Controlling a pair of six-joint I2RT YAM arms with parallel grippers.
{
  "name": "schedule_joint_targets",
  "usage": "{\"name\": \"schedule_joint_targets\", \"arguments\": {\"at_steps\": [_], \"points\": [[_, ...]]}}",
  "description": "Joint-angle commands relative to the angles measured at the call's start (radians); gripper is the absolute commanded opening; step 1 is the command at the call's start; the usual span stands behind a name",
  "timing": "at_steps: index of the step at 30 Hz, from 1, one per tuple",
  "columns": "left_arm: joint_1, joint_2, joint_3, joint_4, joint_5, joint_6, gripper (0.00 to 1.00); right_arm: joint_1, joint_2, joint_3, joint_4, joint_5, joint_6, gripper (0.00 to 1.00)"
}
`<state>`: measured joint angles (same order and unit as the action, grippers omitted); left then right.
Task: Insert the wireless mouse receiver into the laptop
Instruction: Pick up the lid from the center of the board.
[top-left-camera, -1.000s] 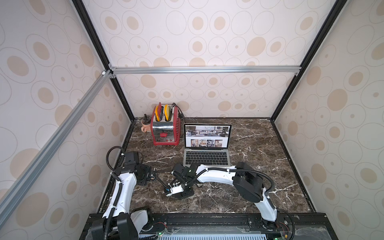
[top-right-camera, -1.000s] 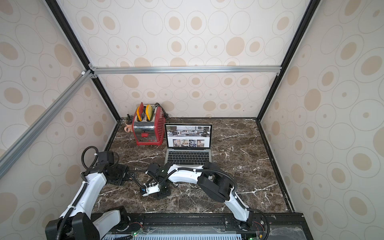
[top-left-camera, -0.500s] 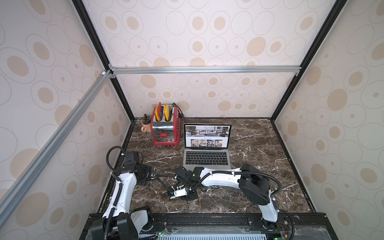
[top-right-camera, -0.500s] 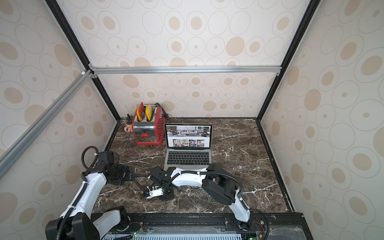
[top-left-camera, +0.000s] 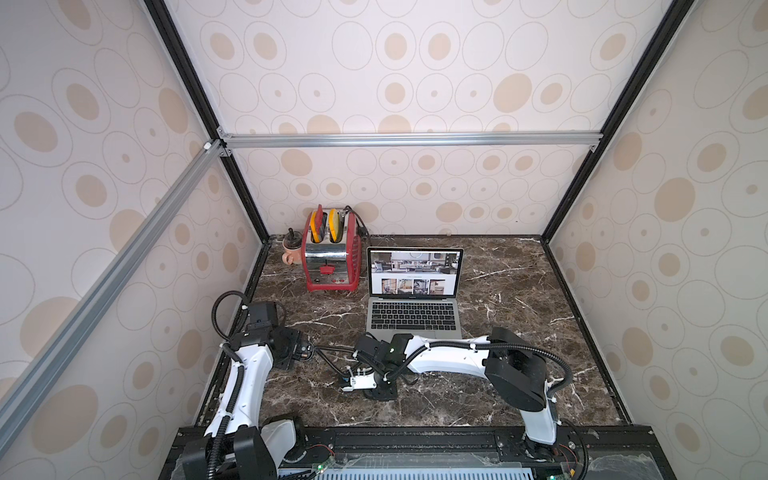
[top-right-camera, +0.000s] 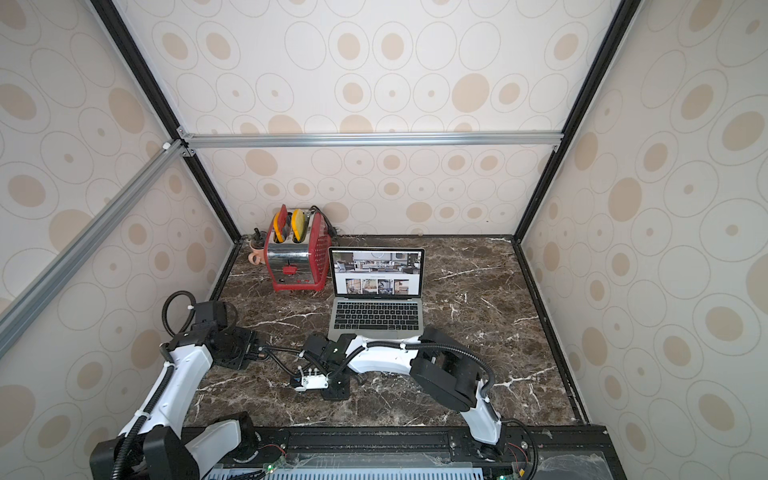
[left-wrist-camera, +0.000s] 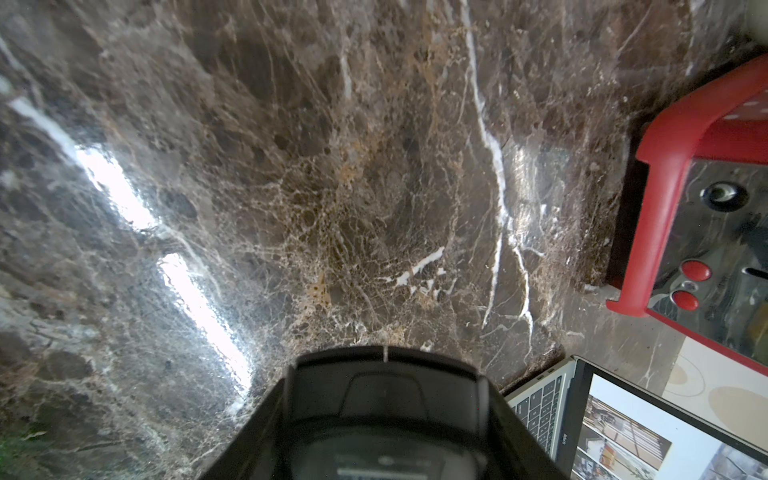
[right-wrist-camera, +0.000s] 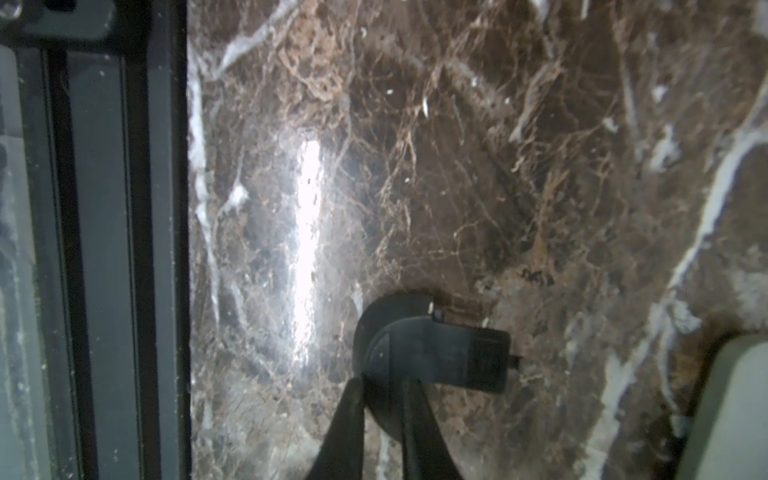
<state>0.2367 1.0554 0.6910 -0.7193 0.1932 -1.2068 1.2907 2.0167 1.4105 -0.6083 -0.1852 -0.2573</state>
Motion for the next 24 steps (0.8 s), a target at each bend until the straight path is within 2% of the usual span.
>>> {"name": "schedule_joint_targets", "arguments": {"at_steps": [1,11,15,20,24], "points": [[0.006,-0.014,0.038,-0.017,-0.015,0.003,0.00,-0.010,0.004,-0.056,-0.039,0.029,0.059,0.00],[0.007,-0.014,0.041,-0.003,-0.003,-0.006,0.00,-0.050,-0.103,-0.098,-0.010,0.004,0.162,0.00],[0.007,-0.014,0.045,0.003,0.004,-0.006,0.00,-0.066,-0.139,-0.099,-0.022,0.034,0.243,0.00],[0.007,-0.011,0.047,0.010,0.023,0.000,0.00,-0.112,-0.261,-0.180,0.027,0.151,0.418,0.00],[0.007,-0.007,0.044,0.023,0.046,0.004,0.00,-0.157,-0.383,-0.271,0.015,0.362,0.558,0.00]]}}
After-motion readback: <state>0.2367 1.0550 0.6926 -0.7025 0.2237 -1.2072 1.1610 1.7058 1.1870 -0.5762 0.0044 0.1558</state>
